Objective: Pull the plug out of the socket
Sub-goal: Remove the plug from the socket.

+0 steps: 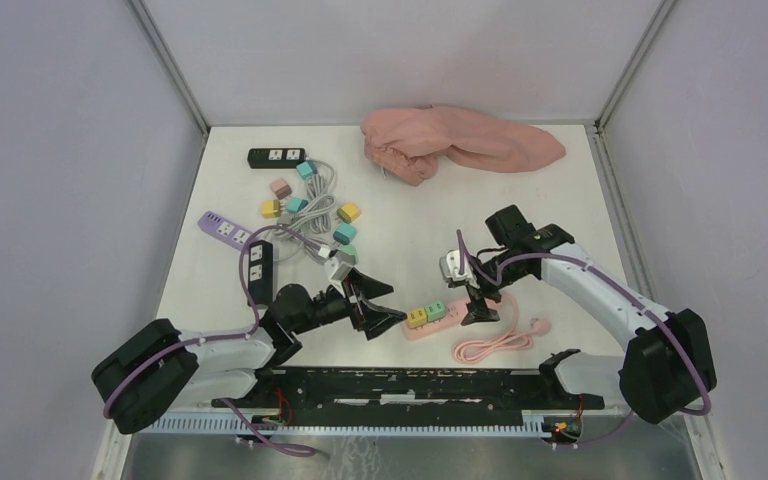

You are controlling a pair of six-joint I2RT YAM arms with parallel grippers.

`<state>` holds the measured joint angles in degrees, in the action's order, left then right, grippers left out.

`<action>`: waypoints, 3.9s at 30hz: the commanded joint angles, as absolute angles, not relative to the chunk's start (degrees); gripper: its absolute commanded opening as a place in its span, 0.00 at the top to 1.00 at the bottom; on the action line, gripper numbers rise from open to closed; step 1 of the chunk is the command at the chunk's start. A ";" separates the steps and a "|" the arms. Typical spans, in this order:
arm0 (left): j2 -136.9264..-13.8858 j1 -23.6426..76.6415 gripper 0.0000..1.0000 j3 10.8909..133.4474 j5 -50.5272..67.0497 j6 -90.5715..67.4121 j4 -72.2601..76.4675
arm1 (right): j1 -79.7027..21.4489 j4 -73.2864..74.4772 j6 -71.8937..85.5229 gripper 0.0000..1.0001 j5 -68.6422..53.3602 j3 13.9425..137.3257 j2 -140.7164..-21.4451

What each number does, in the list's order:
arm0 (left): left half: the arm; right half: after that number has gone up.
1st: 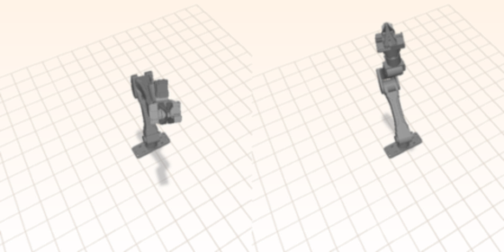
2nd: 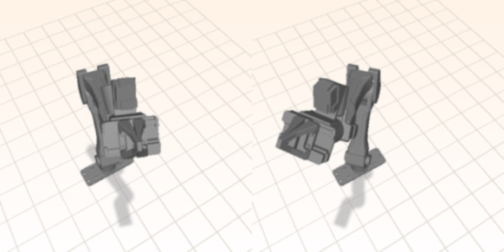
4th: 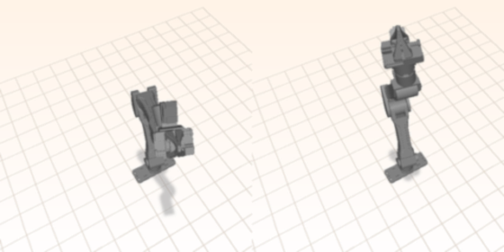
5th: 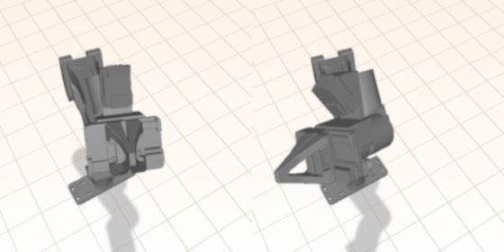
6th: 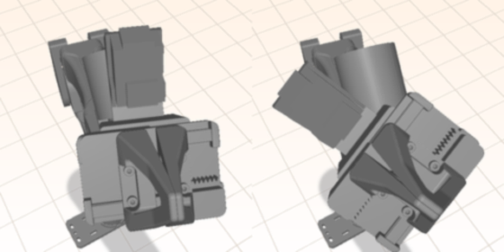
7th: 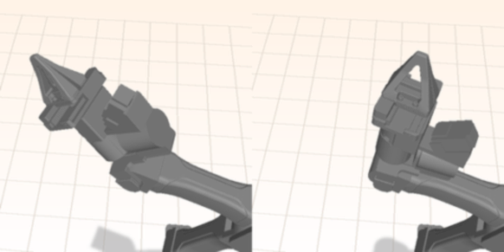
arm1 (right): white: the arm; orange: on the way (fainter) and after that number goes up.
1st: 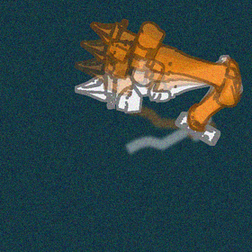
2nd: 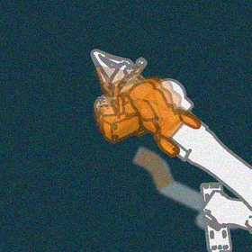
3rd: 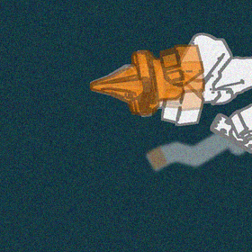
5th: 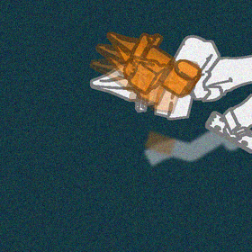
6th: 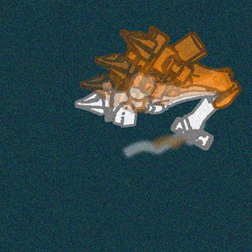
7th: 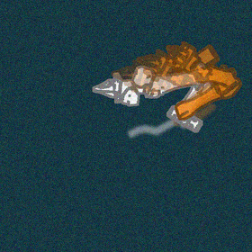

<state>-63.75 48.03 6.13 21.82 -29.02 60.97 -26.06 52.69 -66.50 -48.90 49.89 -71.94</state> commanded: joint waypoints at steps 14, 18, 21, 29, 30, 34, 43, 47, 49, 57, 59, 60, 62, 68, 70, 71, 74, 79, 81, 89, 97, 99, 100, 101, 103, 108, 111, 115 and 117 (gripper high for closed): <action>-60.66 48.21 0.00 3.32 21.27 -22.11 65.68 | -34.00 42.94 -59.76 0.13 -44.68 48.65 -72.94; -61.41 49.07 0.01 1.76 20.89 -19.44 68.96 | -37.18 38.14 -56.35 0.17 -40.79 47.78 -74.39; -62.36 50.94 0.01 1.11 19.53 -15.92 69.82 | -39.29 37.05 -55.27 0.26 -38.55 48.05 -76.39; -68.39 56.02 0.10 2.45 13.72 -5.60 70.51 | -41.47 37.77 -53.46 0.52 -34.29 50.84 -80.97; -69.83 56.45 0.12 3.20 13.15 -4.79 70.40 | -41.59 37.59 -53.44 0.55 -34.05 50.78 -81.05; -76.51 57.32 0.24 6.32 12.43 -3.47 71.37 | -41.77 37.46 -53.27 0.66 -33.42 51.02 -81.44; -88.30 60.45 0.24 10.57 9.78 -1.71 76.12 | -41.75 37.77 -53.09 0.78 -33.20 51.41 -81.58; -90.69 60.61 0.37 12.25 8.51 -1.65 74.73 | -41.77 37.88 -53.09 0.79 -33.26 51.49 -81.65; -91.48 60.56 0.45 13.14 8.69 -1.96 73.62 | -41.79 37.88 -53.09 0.81 -33.27 51.53 -81.70; -93.38 60.64 0.91 14.82 9.88 -1.29 70.74 | -41.76 37.93 -51.81 0.86 -32.97 52.14 -81.83; -93.32 60.60 0.96 15.02 10.08 -0.45 69.11 | -41.69 37.81 -51.09 0.88 -31.70 52.46 -81.86; -93.21 60.68 0.97 15.03 10.10 -0.08 68.38 | -41.55 37.71 -50.60 0.89 -31.35 52.59 -81.79; -93.19 60.57 0.97 14.95 9.99 0.61 67.59 | -41.20 37.62 -49.79 0.91 -32.23 52.73 -81.65; -95.10 60.64 0.97 15.18 11.27 1.32 68.10 | -41.15 33.09 -41.00 0.98 -40.76 52.76 -82.68; -95.75 60.68 0.97 14.92 11.35 1.15 68.66 | -40.29 31.28 -39.24 0.98 -36.93 53.17 -83.30; -95.94 60.65 0.97 14.68 11.23 1.14 69.06 | -39.25 30.90 -39.16 0.98 -35.31 53.38 -83.23; -96.30 60.66 0.97 13.62 10.90 1.10 70.33 | -35.35 35.47 -45.92 0.99 -36.29 53.67 -81.55; -97.19 60.65 0.97 13.65 10.94 1.61 70.79 | -34.74 44.25 -63.44 0.98 -40.77 49.37 -77.00; -97.57 60.63 0.97 14.06 11.18 1.75 70.69 | -35.22 45.87 -65.16 0.98 -44.50 49.32 -77.51; -99.12 60.65 0.97 14.77 11.79 1.08 71.53 | -38.70 31.75 -42.36 0.99 -43.13 51.19 -80.45; -99.72 60.66 0.97 14.37 11.34 0.87 72.34 | -32.74 42.96 -56.76 1.00 -38.42 52.58 -78.19; -99.93 60.58 0.97 14.42 11.22 0.88 72.84 | -32.77 49.04 -64.26 1.00 -40.89 52.51 -78.12; -100.06 60.57 0.97 14.41 11.25 0.88 72.92 | -32.79 50.84 -66.45 1.00 -42.68 52.52 -78.13; -100.04 60.62 0.97 14.37 11.25 0.88 72.99 | -32.91 51.83 -67.72 1.00 -44.11 52.45 -78.27; -99.98 60.57 0.97 14.34 11.18 0.88 73.03 | -33.63 51.87 -67.66 1.00 -46.45 52.29 -78.47; -100.00 60.62 0.97 14.50 11.09 0.64 73.08 | -35.79 40.52 -54.12 1.00 -49.60 51.09 -78.30; -100.26 60.61 0.97 14.33 10.98 0.36 73.31 | -35.65 32.17 -43.71 1.00 -45.28 50.26 -77.84; -100.55 60.58 0.97 13.85 10.81 0.09 73.98 | -32.72 34.32 -45.08 1.00 -40.73 51.88 -78.09; -100.53 60.57 0.97 13.72 10.68 0.09 74.14 | -30.86 38.46 -49.10 1.00 -41.25 52.87 -77.79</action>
<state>-98.72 60.62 15.03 12.60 -1.02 77.56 -33.91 39.31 -49.71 -39.20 49.25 -80.60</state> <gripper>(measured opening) 0.362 0.356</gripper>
